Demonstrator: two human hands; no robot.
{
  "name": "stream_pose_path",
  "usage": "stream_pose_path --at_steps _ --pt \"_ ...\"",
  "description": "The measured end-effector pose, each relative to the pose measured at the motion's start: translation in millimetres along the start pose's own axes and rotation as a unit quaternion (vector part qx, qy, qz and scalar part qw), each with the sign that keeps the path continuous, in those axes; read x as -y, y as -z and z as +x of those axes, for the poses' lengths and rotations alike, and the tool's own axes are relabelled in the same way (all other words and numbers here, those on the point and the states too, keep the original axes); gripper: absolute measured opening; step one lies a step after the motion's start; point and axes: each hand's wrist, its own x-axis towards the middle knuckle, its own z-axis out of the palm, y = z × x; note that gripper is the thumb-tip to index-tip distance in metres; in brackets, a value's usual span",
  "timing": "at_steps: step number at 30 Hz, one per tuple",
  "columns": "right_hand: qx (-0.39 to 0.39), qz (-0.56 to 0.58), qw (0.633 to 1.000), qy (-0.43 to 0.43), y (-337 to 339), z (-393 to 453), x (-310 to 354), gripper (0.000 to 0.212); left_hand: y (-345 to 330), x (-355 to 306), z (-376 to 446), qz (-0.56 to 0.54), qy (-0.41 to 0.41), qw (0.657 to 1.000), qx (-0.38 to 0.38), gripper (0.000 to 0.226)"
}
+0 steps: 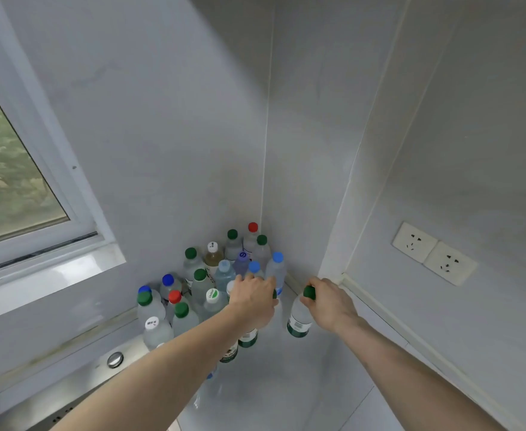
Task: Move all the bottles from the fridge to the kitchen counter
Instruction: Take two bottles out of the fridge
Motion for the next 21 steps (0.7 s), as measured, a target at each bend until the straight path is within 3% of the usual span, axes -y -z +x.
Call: stream_pose_path --at_steps 21 --pt "0.039 -0.058 0.997 0.032 -34.9 84.2 27.3 0.027 -30.6 14.0 61.0 -0.017 0.062 0.997 0.036 0.038"
